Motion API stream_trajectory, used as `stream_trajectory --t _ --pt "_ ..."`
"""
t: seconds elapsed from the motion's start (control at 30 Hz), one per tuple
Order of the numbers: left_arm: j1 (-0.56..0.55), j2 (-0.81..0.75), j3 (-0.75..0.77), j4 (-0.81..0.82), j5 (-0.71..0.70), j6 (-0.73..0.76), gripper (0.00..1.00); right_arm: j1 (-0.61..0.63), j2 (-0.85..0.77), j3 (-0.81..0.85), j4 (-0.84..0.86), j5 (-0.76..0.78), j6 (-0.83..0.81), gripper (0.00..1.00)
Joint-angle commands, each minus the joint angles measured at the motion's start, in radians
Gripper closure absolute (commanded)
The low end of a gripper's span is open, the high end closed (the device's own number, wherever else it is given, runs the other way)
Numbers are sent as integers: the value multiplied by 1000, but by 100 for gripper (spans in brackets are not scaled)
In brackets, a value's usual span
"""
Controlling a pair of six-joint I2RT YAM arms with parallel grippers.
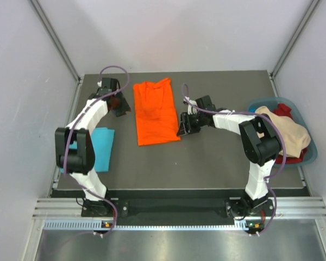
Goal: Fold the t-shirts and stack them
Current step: Fold the tshirt
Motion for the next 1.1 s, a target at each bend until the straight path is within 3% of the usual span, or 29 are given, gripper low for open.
stream_trajectory --t 0.0,0.13,0.3,0.6,0.83,0.97,1.0,1.07 --pt "-5 -137 -185 -10 59 19 61 -6 -51 -32 82 -72 -16 52" --pt "-11 -221 -371 87 194 -12 59 -5 -60 -49 52 -26 -33 54" --pt "-33 -223 -483 153 225 -23 58 0 -53 -75 75 -37 -33 58" --pt "-45 -199 -534 202 248 -24 59 0 -28 -87 153 -86 3 61" --pt "-48 -154 -549 217 254 -23 65 4 -2 -82 188 -126 29 67" --pt "-47 -139 -560 216 256 -21 80 4 -6 -105 184 -122 30 68" --pt "-47 -139 -565 216 254 -23 91 4 -10 -112 182 -119 30 69" --pt "-50 -134 -566 208 248 -24 100 6 -14 -128 185 -106 29 68"
